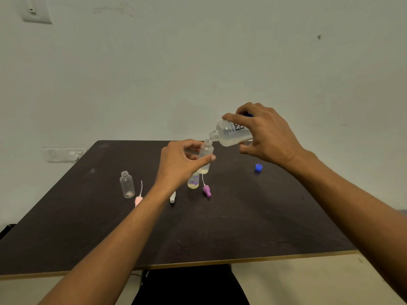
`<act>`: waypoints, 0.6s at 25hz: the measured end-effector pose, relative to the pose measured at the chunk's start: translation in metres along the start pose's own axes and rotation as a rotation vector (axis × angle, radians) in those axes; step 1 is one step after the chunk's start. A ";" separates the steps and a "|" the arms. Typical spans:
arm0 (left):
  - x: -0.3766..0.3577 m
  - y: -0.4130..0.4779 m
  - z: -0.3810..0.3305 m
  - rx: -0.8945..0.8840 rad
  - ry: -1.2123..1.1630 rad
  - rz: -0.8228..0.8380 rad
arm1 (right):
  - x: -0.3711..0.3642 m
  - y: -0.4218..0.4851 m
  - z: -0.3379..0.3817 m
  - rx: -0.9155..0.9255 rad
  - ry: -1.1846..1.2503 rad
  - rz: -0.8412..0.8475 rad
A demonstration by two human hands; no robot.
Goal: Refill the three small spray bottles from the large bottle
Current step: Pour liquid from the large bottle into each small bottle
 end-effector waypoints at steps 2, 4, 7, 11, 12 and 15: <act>0.000 0.000 0.000 -0.003 -0.002 0.002 | -0.001 0.000 0.000 -0.001 -0.001 0.004; 0.000 0.001 0.000 -0.002 -0.004 0.004 | 0.000 -0.001 0.000 -0.007 0.008 0.006; 0.000 0.000 0.000 0.000 -0.009 0.005 | 0.000 -0.002 0.000 -0.020 0.026 0.009; 0.001 0.000 0.001 0.009 -0.035 0.005 | -0.003 -0.006 -0.001 -0.073 0.109 0.036; 0.002 0.000 0.002 0.013 -0.045 0.005 | -0.005 -0.007 -0.001 -0.093 0.128 0.043; 0.003 0.000 0.003 0.023 -0.070 0.005 | -0.009 -0.011 -0.002 -0.171 0.206 0.064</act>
Point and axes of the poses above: each hand's wrist, its own y-axis towards the middle knuckle, its own x-axis out of the back of the hand, z = x × y, the point moved 8 cm from there along y, towards the middle knuckle, and after that the axes turned 6 degrees about -z, right-handed, at the moved point
